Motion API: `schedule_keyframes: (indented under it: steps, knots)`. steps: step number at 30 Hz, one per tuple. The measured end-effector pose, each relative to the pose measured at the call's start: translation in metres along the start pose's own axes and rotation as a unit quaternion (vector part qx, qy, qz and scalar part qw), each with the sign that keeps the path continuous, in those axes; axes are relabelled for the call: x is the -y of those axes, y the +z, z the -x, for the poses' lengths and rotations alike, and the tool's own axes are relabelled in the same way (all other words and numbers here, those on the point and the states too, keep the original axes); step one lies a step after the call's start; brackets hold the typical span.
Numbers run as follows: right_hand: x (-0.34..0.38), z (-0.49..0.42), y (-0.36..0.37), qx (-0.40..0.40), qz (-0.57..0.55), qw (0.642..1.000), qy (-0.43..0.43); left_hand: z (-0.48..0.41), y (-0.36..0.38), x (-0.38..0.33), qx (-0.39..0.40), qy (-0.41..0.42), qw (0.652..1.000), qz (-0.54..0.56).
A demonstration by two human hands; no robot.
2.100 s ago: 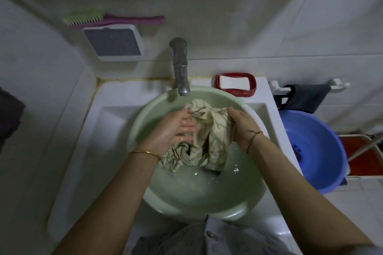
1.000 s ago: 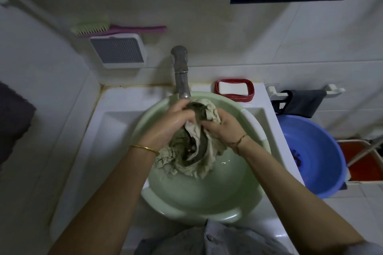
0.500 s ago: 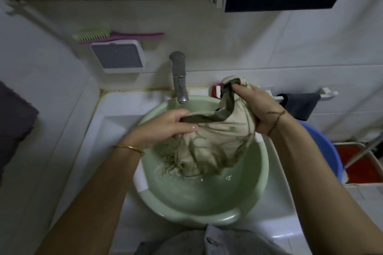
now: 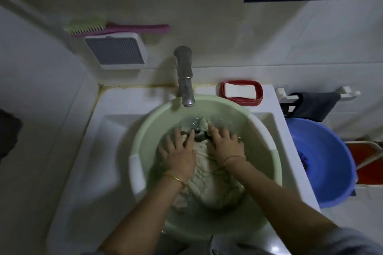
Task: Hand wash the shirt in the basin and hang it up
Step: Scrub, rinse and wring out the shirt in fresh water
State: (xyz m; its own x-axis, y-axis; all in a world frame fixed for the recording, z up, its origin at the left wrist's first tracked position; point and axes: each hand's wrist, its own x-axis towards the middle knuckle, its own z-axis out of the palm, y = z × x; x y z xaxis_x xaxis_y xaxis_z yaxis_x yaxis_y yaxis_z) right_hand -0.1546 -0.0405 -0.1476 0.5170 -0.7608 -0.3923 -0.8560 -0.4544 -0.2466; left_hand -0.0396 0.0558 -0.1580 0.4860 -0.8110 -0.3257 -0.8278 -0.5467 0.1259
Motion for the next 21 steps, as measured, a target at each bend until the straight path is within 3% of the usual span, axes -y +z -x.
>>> schedule_keyframes:
  steps: [3, 6, 8, 10, 12, 13, 14, 16, 18, 20, 21]
  knots:
    - [0.009, -0.005, 0.026, -0.035, 0.003, 0.999, 0.010, -0.002, 0.016, -0.003, 0.042, -0.025, 0.999, -0.010]
    - [0.008, -0.010, 0.045, 0.001, 0.084, 0.995, -0.044, -0.006, 0.028, 0.004, 0.078, -0.003, 0.996, -0.054]
    - [-0.003, -0.021, 0.044, 0.027, 0.117, 0.990, -0.068, -0.005, 0.027, 0.003, 0.036, 0.008, 0.998, -0.055]
    - [-0.007, -0.028, 0.043, 0.031, 0.033, 0.999, 0.004, -0.006, 0.026, 0.002, -0.087, 0.028, 0.996, 0.011]
    - [0.000, -0.033, 0.041, -0.007, -0.143, 0.984, 0.104, -0.017, 0.017, -0.002, -0.109, 0.016, 0.969, 0.222]
    - [0.006, -0.032, 0.038, -0.025, -0.222, 0.967, 0.126, -0.022, 0.006, -0.003, -0.063, -0.035, 0.926, 0.370]
    - [0.012, -0.028, 0.034, -0.043, -0.276, 0.952, 0.125, -0.029, 0.004, -0.003, -0.050, -0.101, 0.856, 0.505]
    - [0.025, -0.009, 0.020, -0.075, -0.326, 0.938, 0.089, -0.038, -0.003, -0.004, -0.022, -0.231, 0.695, 0.681]
    - [0.042, 0.015, 0.001, -0.106, -0.336, 0.935, 0.040, -0.039, -0.010, -0.010, 0.055, -0.279, 0.562, 0.777]
    - [0.057, 0.029, -0.007, -0.159, -0.323, 0.933, -0.002, -0.032, -0.023, -0.020, 0.111, -0.265, 0.516, 0.807]
    - [0.062, 0.031, -0.006, -0.190, -0.322, 0.927, -0.015, -0.029, -0.027, -0.025, 0.142, -0.242, 0.519, 0.807]
